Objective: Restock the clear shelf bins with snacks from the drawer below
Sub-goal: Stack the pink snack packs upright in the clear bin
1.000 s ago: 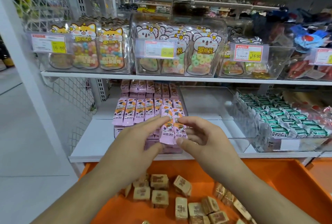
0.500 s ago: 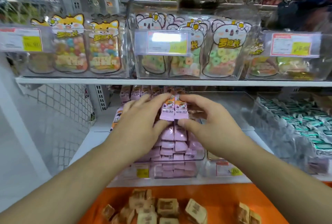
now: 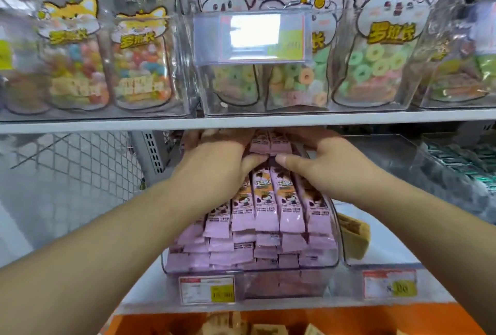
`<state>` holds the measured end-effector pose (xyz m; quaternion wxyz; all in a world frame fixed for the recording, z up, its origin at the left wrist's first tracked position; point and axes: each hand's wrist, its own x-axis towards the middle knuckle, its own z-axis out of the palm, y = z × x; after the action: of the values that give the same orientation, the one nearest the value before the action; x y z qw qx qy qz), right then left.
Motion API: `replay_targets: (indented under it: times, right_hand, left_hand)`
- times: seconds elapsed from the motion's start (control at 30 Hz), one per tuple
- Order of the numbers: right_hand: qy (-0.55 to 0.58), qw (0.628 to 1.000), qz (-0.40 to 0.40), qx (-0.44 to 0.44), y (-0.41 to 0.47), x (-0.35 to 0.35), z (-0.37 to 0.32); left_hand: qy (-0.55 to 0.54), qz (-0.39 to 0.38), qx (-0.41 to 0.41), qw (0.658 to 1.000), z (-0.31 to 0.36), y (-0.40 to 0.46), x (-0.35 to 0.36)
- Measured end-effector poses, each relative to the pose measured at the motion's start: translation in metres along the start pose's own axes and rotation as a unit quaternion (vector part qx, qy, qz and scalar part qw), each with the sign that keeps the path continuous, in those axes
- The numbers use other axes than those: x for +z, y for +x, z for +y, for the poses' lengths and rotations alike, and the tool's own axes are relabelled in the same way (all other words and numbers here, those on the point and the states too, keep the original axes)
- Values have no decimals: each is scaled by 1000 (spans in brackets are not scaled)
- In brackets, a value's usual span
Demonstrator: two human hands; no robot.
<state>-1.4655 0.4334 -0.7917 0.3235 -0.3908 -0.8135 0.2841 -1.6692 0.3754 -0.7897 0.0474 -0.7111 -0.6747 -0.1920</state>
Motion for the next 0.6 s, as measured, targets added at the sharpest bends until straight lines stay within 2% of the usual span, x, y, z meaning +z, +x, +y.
replay_targets:
  times: [0.37,0.6]
  right_hand:
    - [-30,999,-18,5,8,-1,10]
    - [-34,999,-22,24,13,2,14]
  left_hand:
    - [-28,-19,27,999,-12,15,9]
    - [-66,-45,-7,997,-7,20,-4]
